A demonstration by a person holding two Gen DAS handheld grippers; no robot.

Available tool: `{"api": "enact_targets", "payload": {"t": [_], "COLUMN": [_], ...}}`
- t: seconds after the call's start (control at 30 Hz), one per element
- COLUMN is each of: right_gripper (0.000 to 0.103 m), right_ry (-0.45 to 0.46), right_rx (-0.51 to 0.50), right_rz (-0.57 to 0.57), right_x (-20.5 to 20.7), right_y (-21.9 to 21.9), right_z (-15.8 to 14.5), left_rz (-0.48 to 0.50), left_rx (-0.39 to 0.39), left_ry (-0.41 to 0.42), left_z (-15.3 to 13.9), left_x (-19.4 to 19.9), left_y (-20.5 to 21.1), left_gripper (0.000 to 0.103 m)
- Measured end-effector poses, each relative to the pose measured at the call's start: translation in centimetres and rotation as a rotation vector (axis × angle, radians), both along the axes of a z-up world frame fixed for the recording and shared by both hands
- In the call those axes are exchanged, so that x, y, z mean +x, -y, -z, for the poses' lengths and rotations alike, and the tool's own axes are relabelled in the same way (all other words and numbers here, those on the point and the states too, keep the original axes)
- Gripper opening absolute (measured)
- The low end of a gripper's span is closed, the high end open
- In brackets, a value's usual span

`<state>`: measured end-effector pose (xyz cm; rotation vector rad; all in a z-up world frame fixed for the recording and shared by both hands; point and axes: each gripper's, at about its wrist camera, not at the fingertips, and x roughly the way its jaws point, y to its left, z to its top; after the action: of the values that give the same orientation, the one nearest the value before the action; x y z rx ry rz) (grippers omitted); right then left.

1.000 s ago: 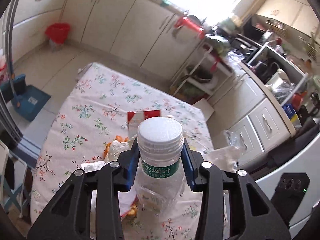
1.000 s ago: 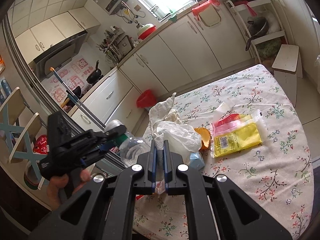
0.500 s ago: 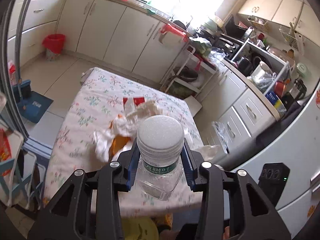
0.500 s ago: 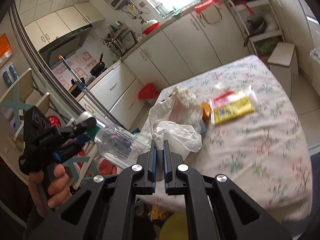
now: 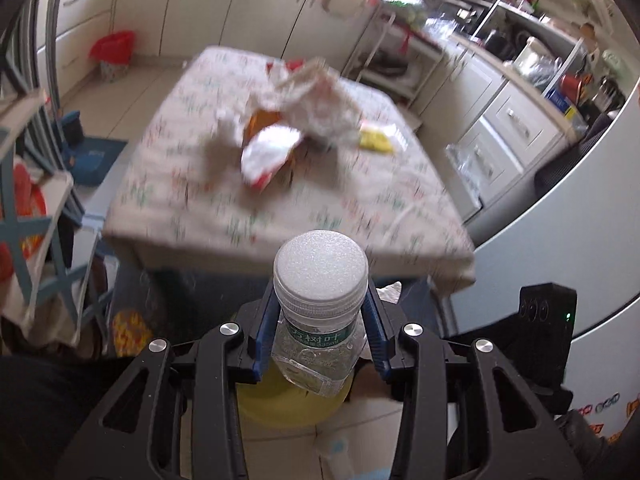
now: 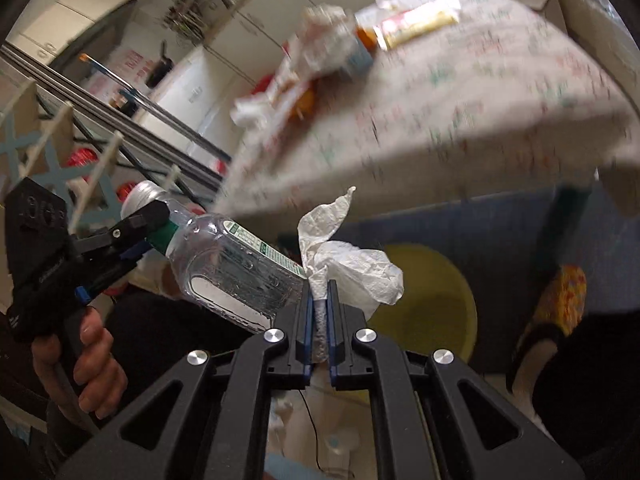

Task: Collect trash
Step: 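Carry the bottle and bag to the yellow basin and open both tools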

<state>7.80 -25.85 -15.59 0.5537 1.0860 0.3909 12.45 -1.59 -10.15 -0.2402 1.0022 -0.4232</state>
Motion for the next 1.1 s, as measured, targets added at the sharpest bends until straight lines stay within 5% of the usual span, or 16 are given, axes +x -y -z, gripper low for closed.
{"api": "enact_targets", "payload": {"t": [0.2, 0.3, 0.43, 0.83, 1.03, 1.1], "right_gripper": [0.01, 0.041, 0.051, 0.055, 0.057, 0.057], "right_ry": [-0.114, -0.161, -0.158, -0.128, -0.079, -0.072], "right_rx": [-0.065, -0.085, -0.096, -0.098, -0.117, -0.118], "right_rz": [-0.036, -0.033, -0.022, -0.005, -0.006, -0.008], "right_x": [0.4, 0.6, 0.6, 0.5, 0.5, 0.5], "right_y": [-1.5, -1.7, -1.6, -1.3, -1.6, -1.7], "right_z": [2.5, 3.4, 3.6, 3.3, 2.4, 2.4], "left_rz": [0.025, 0.035, 0.044, 0.035, -0.074, -0.124], "left_rx": [0.092, 0.14, 0.184, 0.233, 0.265, 0.288], "left_ry": [-0.064, -0.098, -0.1, -0.048, 0.027, 0.079], "left_z": [3.0, 4.1, 4.4, 3.8, 1.5, 0.3], "left_x": [-0.5, -0.5, -0.5, -0.3, 2.1, 3.8], "left_y": [1.2, 1.6, 1.8, 2.1, 0.2, -0.6], "left_gripper": [0.037, 0.037, 0.038, 0.047, 0.065, 0.078]}}
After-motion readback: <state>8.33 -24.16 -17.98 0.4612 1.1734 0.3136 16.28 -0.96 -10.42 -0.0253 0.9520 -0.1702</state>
